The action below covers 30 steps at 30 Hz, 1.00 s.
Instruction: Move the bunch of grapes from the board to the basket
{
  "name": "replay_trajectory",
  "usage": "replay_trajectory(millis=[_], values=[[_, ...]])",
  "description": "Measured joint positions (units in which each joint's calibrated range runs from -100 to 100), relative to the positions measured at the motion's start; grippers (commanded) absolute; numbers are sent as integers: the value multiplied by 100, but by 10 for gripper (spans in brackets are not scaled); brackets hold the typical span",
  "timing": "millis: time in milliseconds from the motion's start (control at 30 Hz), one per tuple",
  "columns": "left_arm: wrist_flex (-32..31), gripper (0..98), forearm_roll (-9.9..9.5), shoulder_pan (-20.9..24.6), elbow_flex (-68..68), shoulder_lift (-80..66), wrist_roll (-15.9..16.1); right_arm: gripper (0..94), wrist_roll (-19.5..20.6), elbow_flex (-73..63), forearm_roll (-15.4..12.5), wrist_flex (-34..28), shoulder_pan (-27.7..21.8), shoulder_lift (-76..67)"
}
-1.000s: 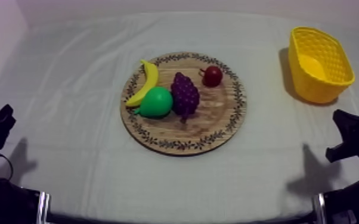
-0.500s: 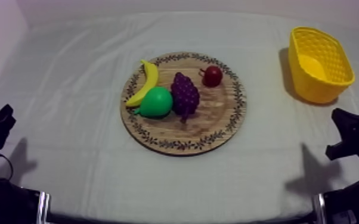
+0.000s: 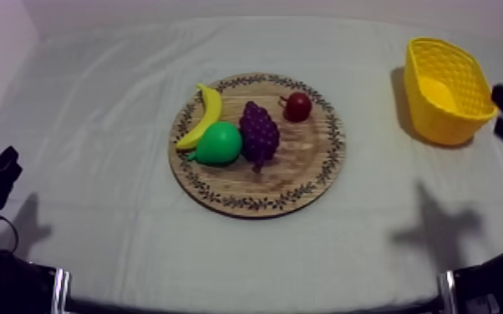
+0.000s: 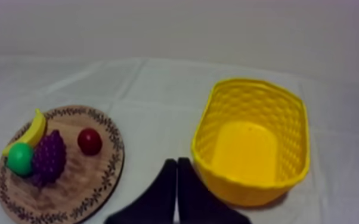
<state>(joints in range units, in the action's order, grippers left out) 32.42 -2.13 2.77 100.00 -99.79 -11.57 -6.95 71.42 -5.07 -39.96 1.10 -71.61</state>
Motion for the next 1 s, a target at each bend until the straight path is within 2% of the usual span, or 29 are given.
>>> replay_trajectory(millis=[300, 533, 667, 867, 1000], values=[[0, 1, 0, 0, 0, 0, 0, 6, 112, -2607, -383, -1184, 75, 1935], [0, 1, 0, 0, 0, 0, 0, 6, 285, -4539, -538, -2176, 382, 3347], [0, 1, 0, 0, 0, 0, 0, 7, 415, -5426, -645, -2525, 585, 4111], [0, 1, 0, 0, 0, 0, 0, 7, 695, -6559, -525, -3118, 889, 5200], [0, 1, 0, 0, 0, 0, 0, 7, 913, -6883, -425, -3147, 1117, 5924]])
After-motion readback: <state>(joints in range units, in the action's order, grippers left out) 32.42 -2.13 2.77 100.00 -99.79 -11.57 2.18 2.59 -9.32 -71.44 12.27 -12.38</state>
